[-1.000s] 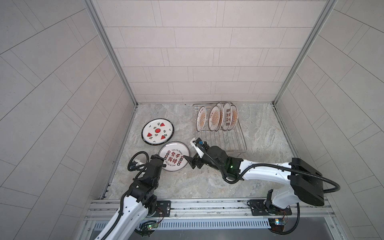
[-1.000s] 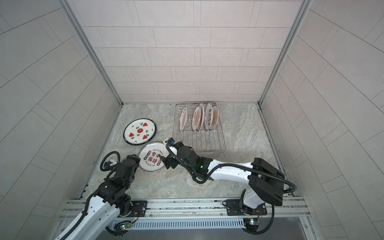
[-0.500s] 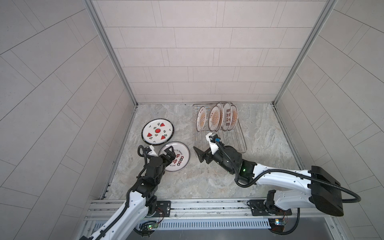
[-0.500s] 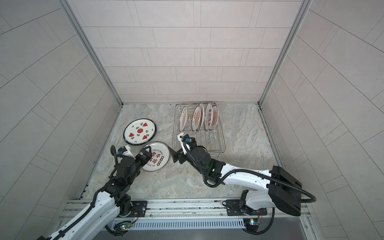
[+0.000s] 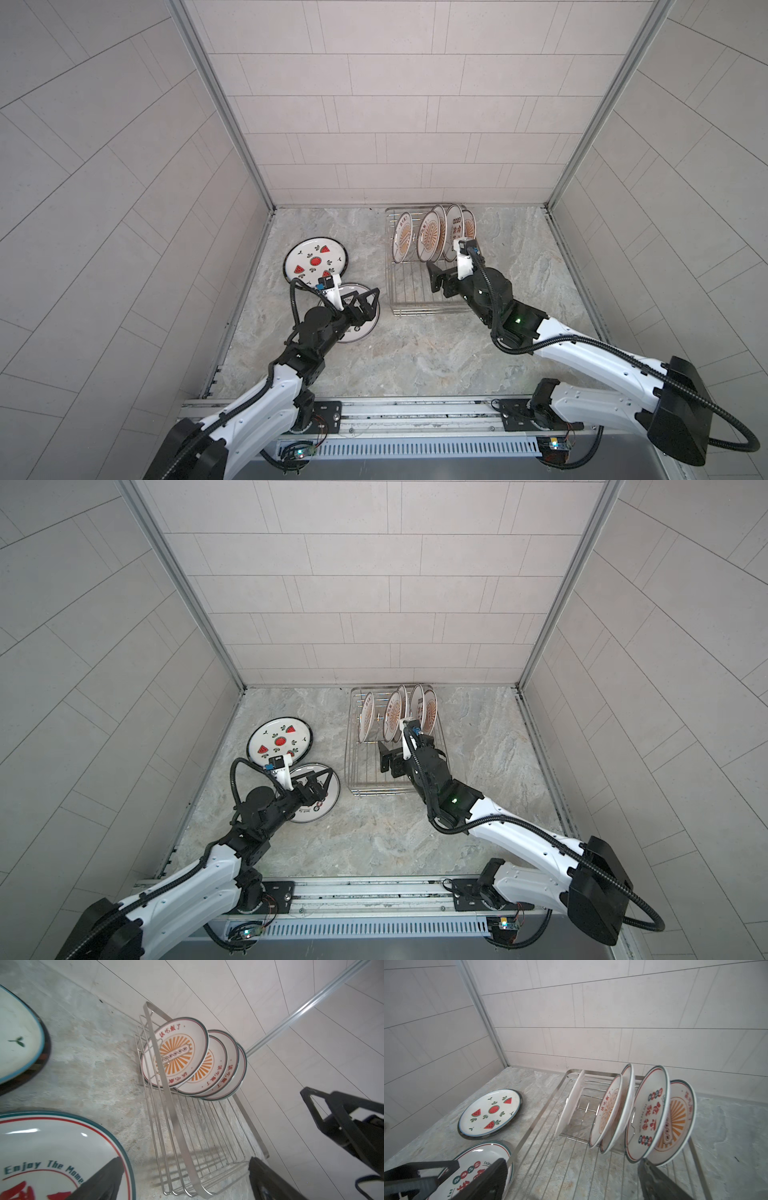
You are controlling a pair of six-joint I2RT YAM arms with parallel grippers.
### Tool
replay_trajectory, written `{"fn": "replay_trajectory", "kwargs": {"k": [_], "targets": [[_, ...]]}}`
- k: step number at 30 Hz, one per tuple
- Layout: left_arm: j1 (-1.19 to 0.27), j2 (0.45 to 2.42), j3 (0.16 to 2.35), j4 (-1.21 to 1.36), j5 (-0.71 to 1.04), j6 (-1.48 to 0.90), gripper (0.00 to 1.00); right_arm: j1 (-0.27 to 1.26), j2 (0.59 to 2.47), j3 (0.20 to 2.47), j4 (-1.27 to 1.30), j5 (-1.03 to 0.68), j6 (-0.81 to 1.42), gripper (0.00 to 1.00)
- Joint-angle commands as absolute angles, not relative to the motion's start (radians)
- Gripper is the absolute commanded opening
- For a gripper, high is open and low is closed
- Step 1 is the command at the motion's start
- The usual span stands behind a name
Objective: Unload the plates from the dish rack
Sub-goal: 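Move the right gripper over the rack to the sunburst plate while left draws back, then grasp the top rim of the orange sunburst plate with the right gripper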
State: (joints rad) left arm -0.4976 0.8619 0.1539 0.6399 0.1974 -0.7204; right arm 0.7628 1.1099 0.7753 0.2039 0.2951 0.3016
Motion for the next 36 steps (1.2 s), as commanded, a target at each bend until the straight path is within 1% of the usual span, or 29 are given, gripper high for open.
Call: {"fn": "replay_trajectory", "kwargs": {"k": [1,5,8,12,15,17,20,21,23,25,27,31,34,36], "targets": [[-0.511,0.923,0.182,0.803,0.289,-0.700,1.00,0.717,1.096,0.835,0.087,0.318,0.328,1.00],[-0.511,0.994,0.192,0.901,0.348,-0.690,1.00,0.679,1.109,0.881,0.045,0.302,0.318,1.00],[-0.512,1.046,0.203,0.962,0.399,-0.675,1.00,0.658,1.133,0.938,-0.002,0.301,0.297,0.97],[-0.511,1.058,0.206,0.945,0.357,-0.646,1.00,0.607,1.213,1.048,-0.098,0.294,0.294,0.94],[-0.511,1.040,0.204,0.944,0.373,-0.640,1.00,0.554,1.300,1.129,-0.153,0.250,0.311,0.92],[-0.512,1.021,0.213,0.908,0.382,-0.623,1.00,0.529,1.372,1.186,-0.166,0.236,0.313,0.86],[-0.512,1.018,0.220,0.893,0.394,-0.600,1.00,0.507,1.494,1.301,-0.222,0.206,0.314,0.69],[-0.513,1.020,0.221,0.893,0.395,-0.600,1.00,0.505,1.529,1.344,-0.251,0.205,0.311,0.66],[-0.514,1.024,0.222,0.895,0.402,-0.605,1.00,0.505,1.607,1.435,-0.314,0.215,0.306,0.65],[-0.514,1.023,0.217,0.906,0.403,-0.615,1.00,0.505,1.661,1.497,-0.352,0.235,0.299,0.67],[-0.514,1.019,0.212,0.911,0.399,-0.618,1.00,0.503,1.708,1.549,-0.392,0.282,0.313,0.66],[-0.514,1.005,0.204,0.902,0.385,-0.615,1.00,0.501,1.782,1.636,-0.465,0.369,0.327,0.52],[-0.514,1.003,0.207,0.894,0.378,-0.608,1.00,0.492,1.823,1.680,-0.491,0.359,0.318,0.46],[-0.514,1.006,0.209,0.887,0.372,-0.606,1.00,0.492,1.857,1.717,-0.519,0.359,0.313,0.43]]}}
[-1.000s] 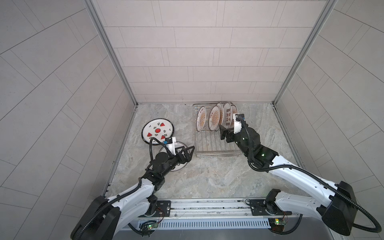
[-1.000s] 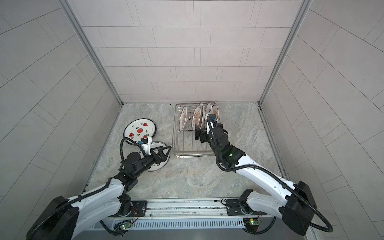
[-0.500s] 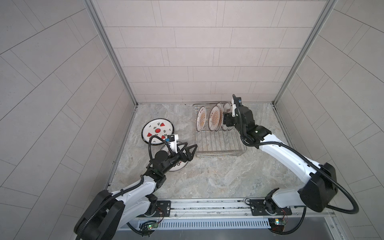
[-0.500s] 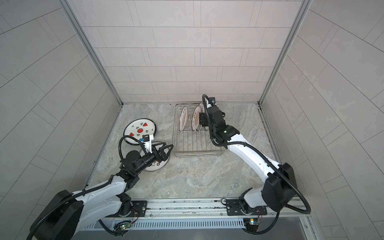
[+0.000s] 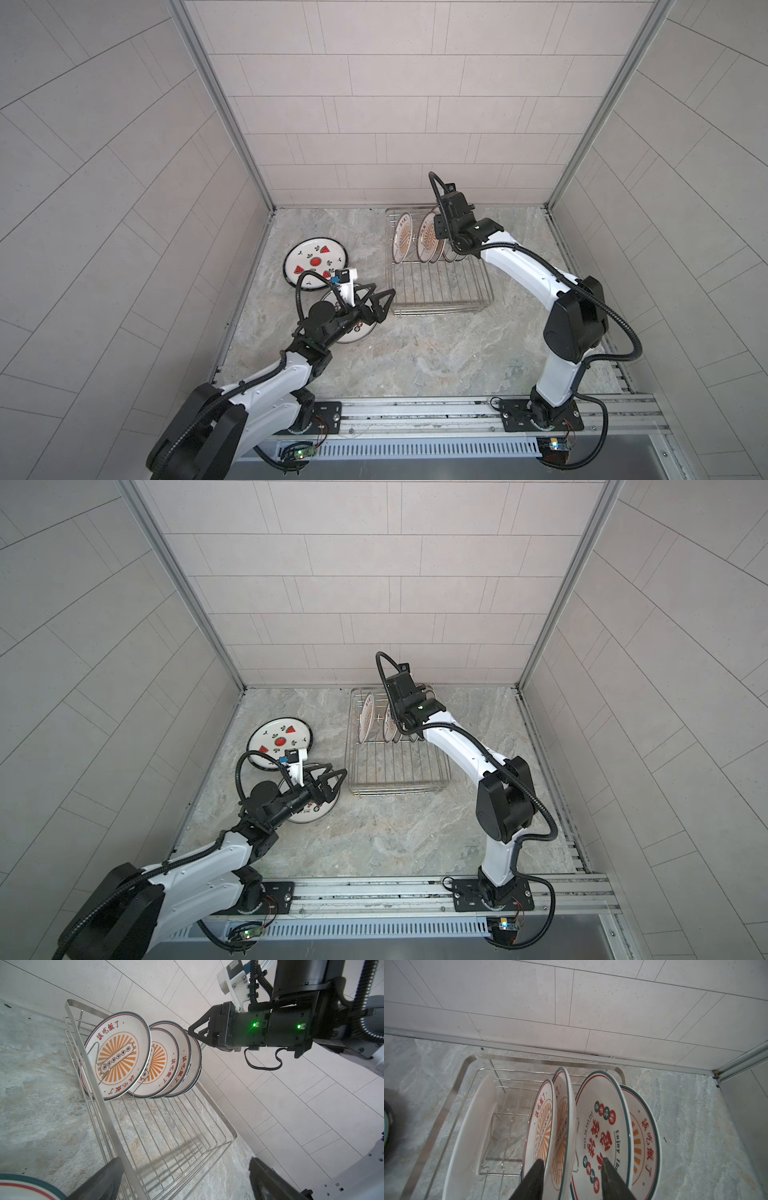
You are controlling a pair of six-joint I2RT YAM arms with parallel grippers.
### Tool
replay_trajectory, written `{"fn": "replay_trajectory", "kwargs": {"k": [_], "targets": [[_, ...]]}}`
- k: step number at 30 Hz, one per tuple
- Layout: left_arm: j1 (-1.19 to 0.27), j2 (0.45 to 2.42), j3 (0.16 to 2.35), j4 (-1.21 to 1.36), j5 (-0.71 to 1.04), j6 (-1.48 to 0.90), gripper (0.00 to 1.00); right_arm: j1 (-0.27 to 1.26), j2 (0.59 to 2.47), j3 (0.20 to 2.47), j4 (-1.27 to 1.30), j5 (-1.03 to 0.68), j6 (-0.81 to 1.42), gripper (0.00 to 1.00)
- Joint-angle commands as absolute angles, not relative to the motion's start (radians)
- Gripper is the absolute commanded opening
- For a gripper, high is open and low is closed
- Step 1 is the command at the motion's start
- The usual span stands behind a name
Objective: Unload the plates from the dish rack
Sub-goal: 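Grasp the top rim of the orange sunburst plate with the right gripper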
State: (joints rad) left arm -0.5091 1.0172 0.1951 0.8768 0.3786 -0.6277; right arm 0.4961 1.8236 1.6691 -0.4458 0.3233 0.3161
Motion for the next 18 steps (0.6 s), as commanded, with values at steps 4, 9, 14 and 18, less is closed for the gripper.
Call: {"fn": "replay_trajectory", "kwargs": {"k": [4,9,14,18], "targets": [[-0.514,1.019,0.212,0.893,0.371,-0.609,1.00,0.491,1.912,1.780,-0.565,0.383,0.314,0.39],[-0.515,1.031,0.212,0.905,0.376,-0.615,1.00,0.489,1.963,1.830,-0.595,0.382,0.317,0.32],[-0.514,1.032,0.209,0.910,0.374,-0.621,1.00,0.485,1.999,1.862,-0.604,0.374,0.331,0.30],[-0.515,1.031,0.208,0.911,0.374,-0.624,1.00,0.484,2.018,1.873,-0.606,0.376,0.342,0.27]]}}
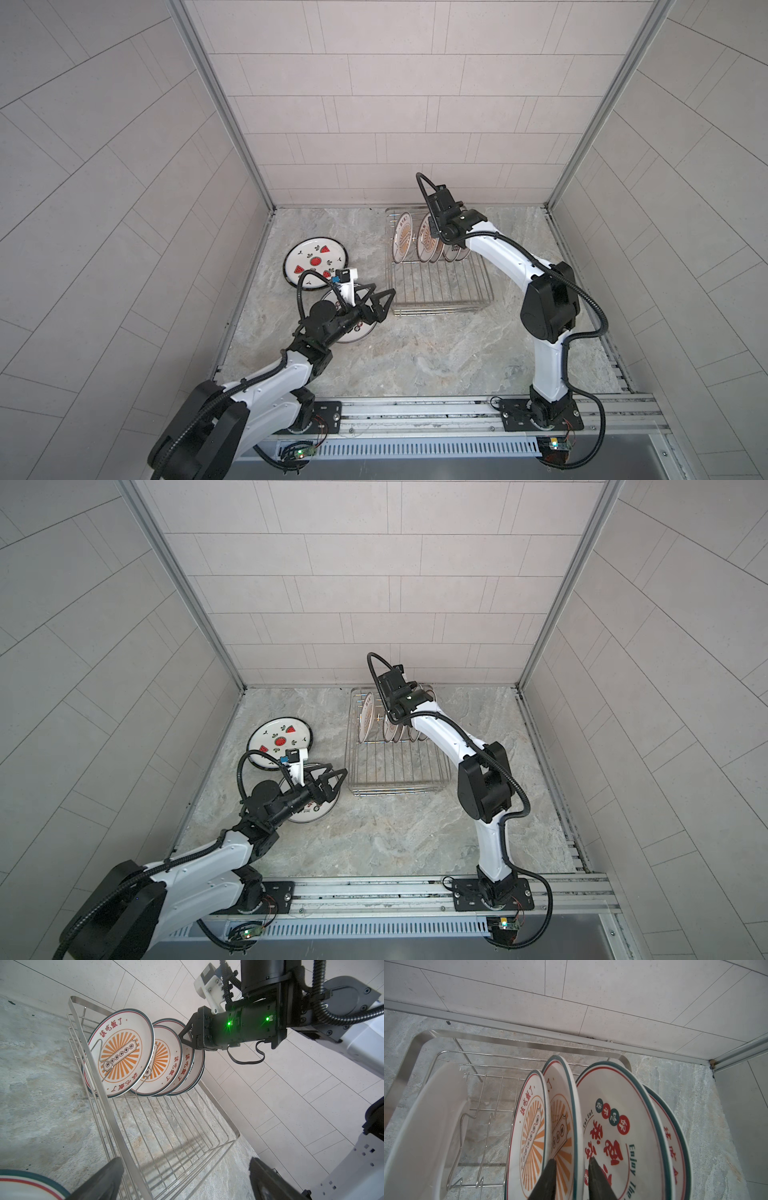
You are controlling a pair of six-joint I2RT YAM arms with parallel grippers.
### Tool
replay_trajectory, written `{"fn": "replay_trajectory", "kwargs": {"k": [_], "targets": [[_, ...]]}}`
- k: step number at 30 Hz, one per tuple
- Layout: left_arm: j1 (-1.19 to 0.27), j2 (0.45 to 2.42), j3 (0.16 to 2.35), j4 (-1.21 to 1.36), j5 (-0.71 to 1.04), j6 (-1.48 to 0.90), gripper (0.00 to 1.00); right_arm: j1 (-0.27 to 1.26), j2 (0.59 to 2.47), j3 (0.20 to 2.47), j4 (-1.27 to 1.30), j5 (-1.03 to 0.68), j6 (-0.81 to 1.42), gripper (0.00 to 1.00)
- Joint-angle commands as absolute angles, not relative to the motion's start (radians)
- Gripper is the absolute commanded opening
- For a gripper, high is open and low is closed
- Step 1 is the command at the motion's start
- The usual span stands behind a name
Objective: Unload the plates from the dish rack
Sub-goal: 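Grasp the top rim of the orange sunburst plate with the right gripper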
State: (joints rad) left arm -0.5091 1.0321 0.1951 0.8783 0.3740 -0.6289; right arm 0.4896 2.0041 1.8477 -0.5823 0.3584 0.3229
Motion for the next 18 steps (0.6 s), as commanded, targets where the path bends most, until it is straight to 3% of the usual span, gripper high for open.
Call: {"fn": "replay_trajectory", "kwargs": {"k": [1,18], "targets": [[-0.514,1.031,0.207,0.913,0.374,-0.626,1.00,0.484,2.025,1.877,-0.609,0.378,0.344,0.26],[-0.514,1.022,0.196,0.905,0.340,-0.652,1.00,0.458,2.072,1.881,-0.585,0.354,0.373,0.22]]}}
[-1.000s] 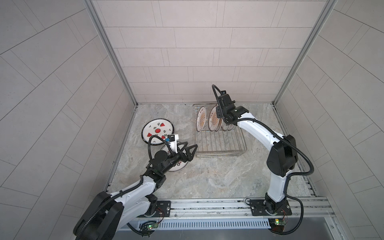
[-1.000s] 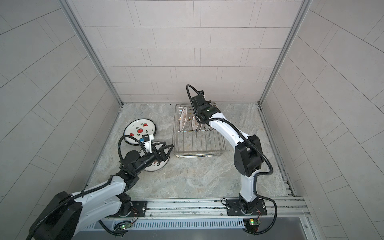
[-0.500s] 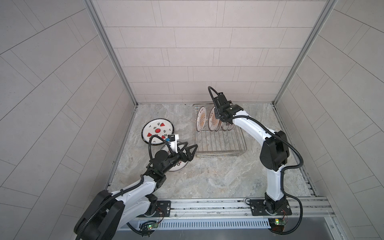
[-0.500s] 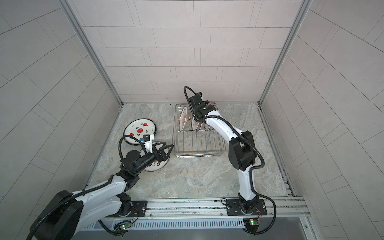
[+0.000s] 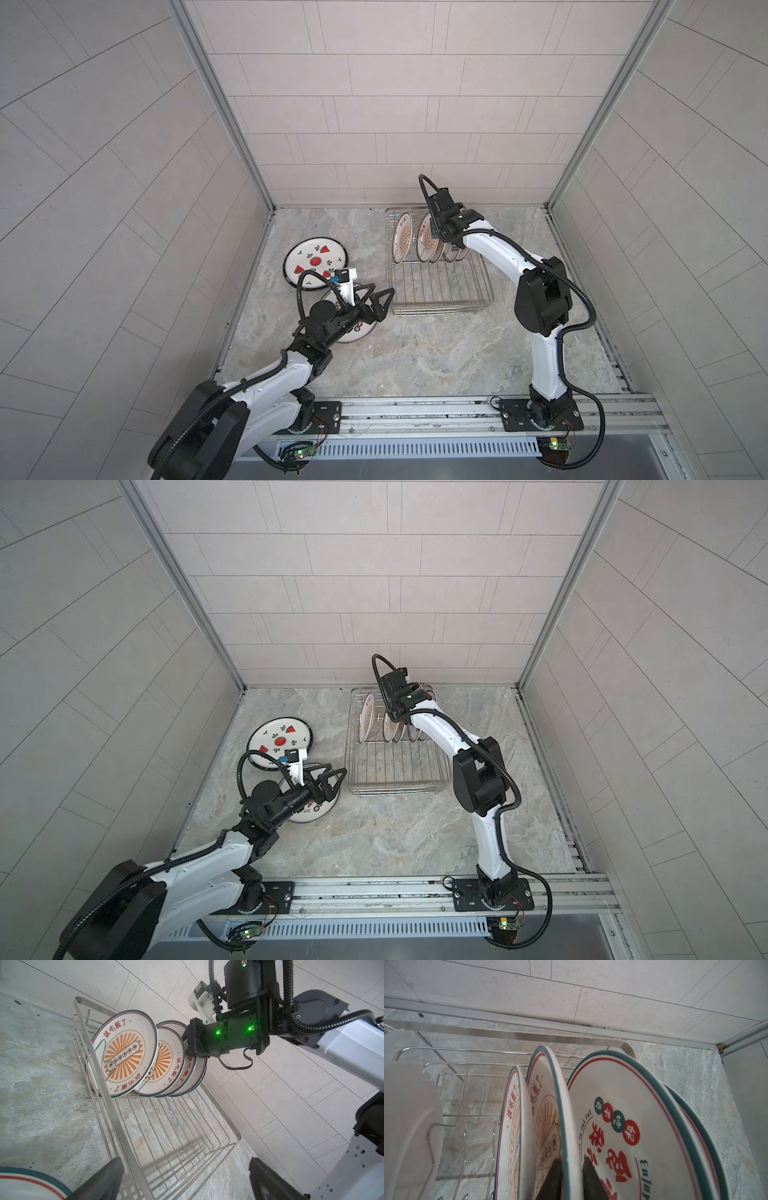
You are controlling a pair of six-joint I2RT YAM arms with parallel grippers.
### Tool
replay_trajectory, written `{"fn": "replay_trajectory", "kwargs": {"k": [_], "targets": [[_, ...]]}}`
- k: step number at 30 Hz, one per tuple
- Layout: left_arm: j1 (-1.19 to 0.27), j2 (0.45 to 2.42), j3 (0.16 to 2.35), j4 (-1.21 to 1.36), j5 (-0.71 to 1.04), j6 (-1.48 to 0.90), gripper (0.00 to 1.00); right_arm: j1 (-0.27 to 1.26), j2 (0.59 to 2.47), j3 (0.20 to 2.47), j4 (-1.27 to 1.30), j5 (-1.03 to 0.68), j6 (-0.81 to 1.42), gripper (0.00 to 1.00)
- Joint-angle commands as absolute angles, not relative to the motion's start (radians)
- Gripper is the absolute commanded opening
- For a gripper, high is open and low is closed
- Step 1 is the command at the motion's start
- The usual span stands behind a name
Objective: Unload the plates from the dish rack
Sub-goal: 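Grasp the top rim of the orange sunburst plate with the right gripper, then lift the sunburst plate up out of the rack with the right gripper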
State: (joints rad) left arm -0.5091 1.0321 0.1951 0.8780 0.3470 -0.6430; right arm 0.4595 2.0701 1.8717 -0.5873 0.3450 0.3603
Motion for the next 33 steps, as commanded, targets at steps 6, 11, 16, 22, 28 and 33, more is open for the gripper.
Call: {"fn": "replay_trajectory", "kwargs": {"k": [6,11,16,22,28,33], "targets": [[-0.514,1.024,0.199,0.920,0.374,-0.646,1.00,0.457,2.069,1.883,-0.575,0.365,0.368,0.17],[-0.514,1.029,0.199,0.920,0.364,-0.647,1.00,0.458,2.054,1.867,-0.558,0.365,0.375,0.16],[-0.514,1.037,0.202,0.919,0.359,-0.650,1.00,0.459,2.018,1.839,-0.524,0.371,0.377,0.14],[-0.515,1.037,0.203,0.919,0.359,-0.650,1.00,0.467,1.964,1.807,-0.496,0.388,0.375,0.13],[-0.514,1.027,0.197,0.917,0.353,-0.649,1.00,0.474,1.922,1.812,-0.499,0.426,0.364,0.12],[-0.514,1.014,0.193,0.909,0.342,-0.646,1.00,0.488,1.887,1.815,-0.509,0.487,0.342,0.12]]}}
